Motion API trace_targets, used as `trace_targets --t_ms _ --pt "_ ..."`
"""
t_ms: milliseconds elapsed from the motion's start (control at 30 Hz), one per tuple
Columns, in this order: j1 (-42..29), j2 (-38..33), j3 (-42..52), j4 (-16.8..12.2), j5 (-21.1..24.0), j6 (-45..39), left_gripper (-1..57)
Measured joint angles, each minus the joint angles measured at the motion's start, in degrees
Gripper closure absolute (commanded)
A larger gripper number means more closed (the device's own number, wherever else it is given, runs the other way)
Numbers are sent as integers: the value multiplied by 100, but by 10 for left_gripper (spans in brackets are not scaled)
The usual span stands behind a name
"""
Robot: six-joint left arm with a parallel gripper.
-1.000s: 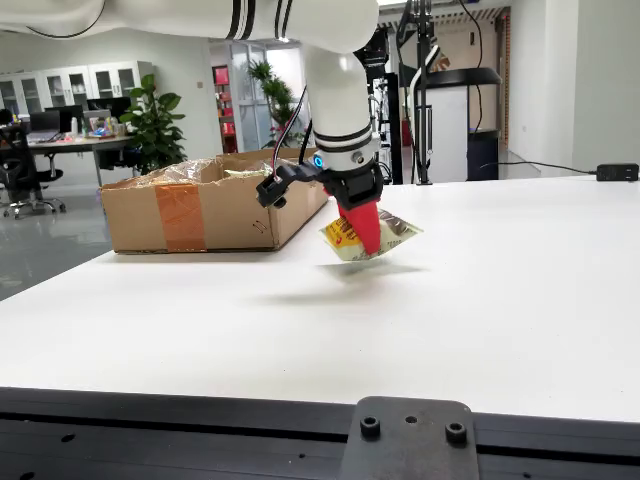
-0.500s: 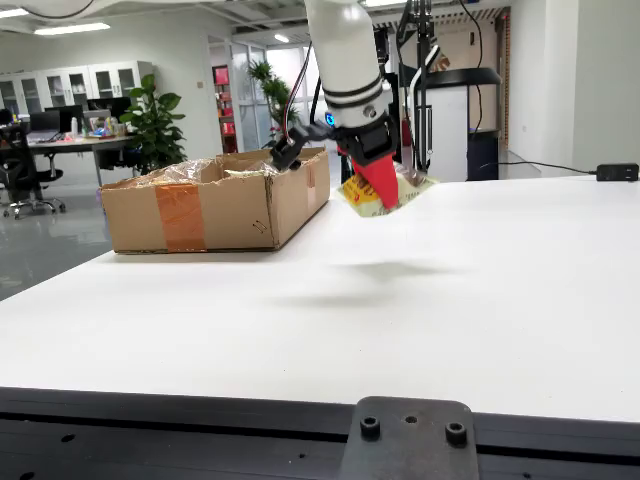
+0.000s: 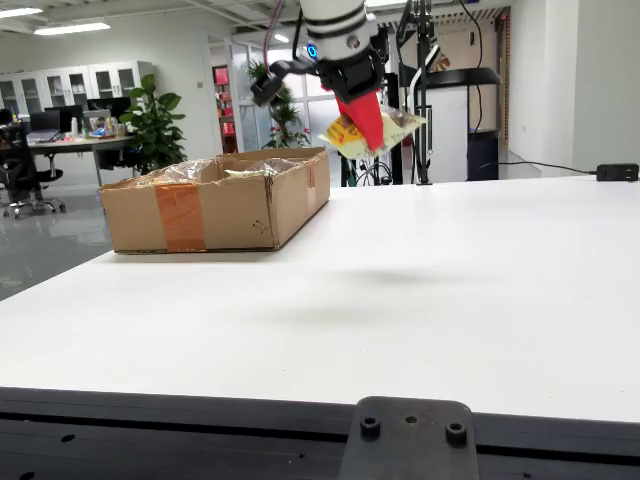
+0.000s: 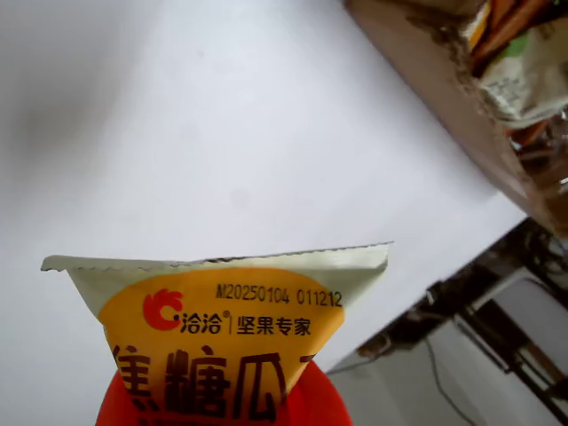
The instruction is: Grasp a snack and put it in the bin.
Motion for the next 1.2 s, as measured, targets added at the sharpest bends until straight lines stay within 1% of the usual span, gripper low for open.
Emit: trace_targets --t_ms 467,800,900,1200 --pt "96 -1432 1527 170 -8 0 382" --pt "319 -1892 1907 183 -10 1 388" --pt "421 -1957 1934 186 -11 231 390" --pt "888 -2095 1996 214 -13 1434 392"
